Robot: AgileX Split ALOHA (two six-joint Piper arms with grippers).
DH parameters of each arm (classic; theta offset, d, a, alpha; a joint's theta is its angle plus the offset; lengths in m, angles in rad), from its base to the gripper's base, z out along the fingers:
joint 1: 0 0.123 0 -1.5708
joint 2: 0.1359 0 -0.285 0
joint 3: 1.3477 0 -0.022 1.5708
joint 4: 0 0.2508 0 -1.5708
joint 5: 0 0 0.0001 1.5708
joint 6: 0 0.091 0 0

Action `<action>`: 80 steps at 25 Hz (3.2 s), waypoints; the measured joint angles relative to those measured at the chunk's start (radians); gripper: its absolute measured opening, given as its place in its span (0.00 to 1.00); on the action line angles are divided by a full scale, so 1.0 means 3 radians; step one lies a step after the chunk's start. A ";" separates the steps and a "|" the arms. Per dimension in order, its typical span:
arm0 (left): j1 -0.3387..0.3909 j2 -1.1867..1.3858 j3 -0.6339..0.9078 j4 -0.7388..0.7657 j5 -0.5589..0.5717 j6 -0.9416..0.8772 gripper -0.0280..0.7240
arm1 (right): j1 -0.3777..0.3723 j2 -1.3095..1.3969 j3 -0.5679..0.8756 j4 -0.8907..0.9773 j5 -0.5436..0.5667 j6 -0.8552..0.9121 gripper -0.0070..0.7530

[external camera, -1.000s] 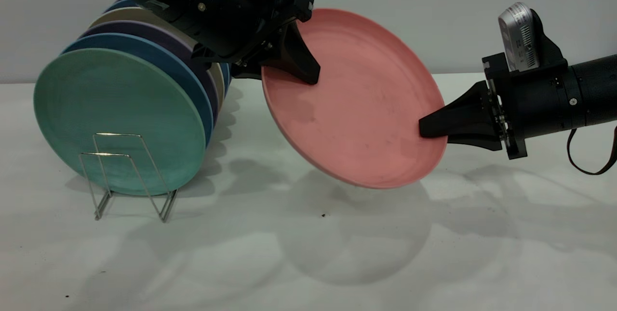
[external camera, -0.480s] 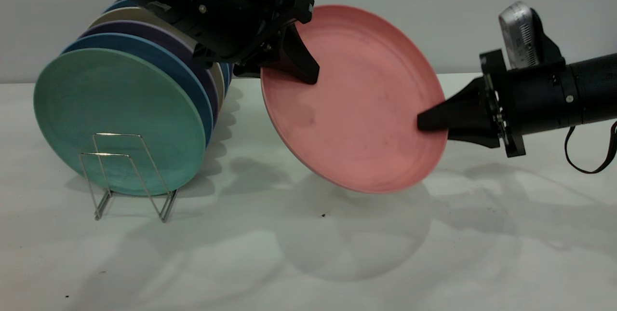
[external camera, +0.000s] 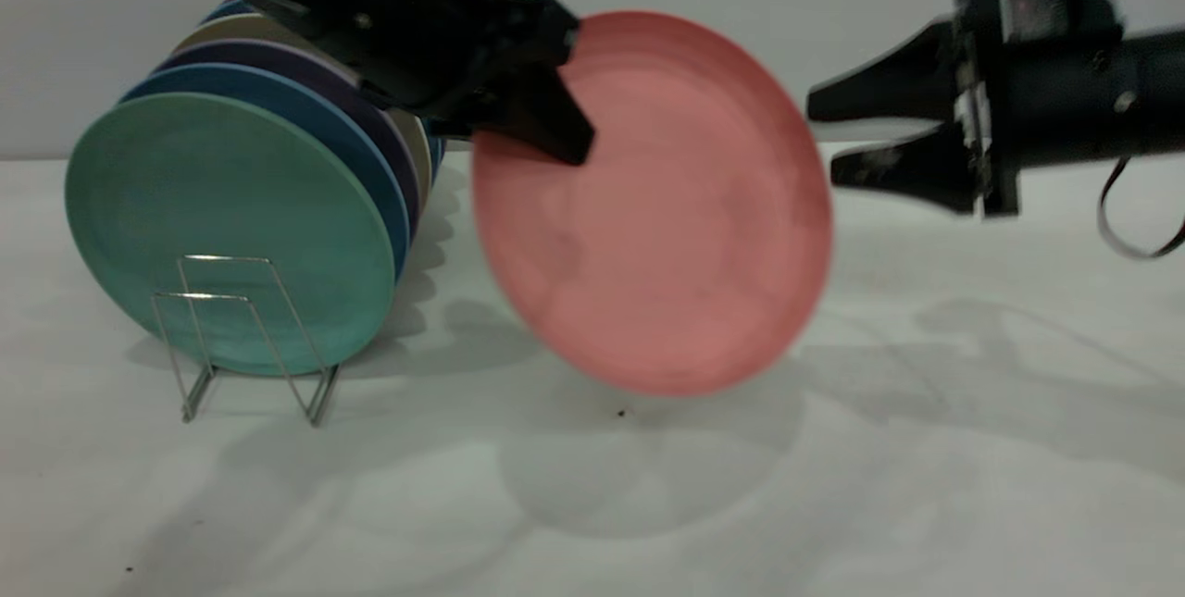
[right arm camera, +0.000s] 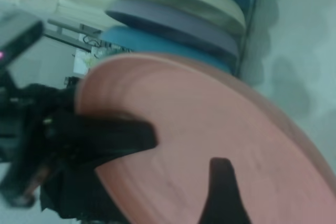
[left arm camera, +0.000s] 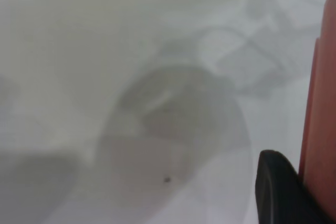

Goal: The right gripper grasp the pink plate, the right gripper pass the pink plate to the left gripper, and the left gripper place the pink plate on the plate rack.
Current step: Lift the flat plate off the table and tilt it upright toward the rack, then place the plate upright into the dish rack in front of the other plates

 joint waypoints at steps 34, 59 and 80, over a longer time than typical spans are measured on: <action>0.1069 -0.1223 0.0003 0.2020 0.0906 0.3488 0.21 | -0.0450 -0.1409 0.0003 -0.1277 0.0142 0.0467 0.73; 0.1069 -0.0821 0.0003 0.1983 0.0591 0.3235 0.21 | -0.0450 -0.1409 0.0003 -0.1358 0.0142 0.0469 0.73; 0.1267 -0.0821 0.0003 0.2094 0.0680 0.2604 0.21 | -0.0450 -0.1409 0.0003 -0.1358 0.0142 0.0469 0.73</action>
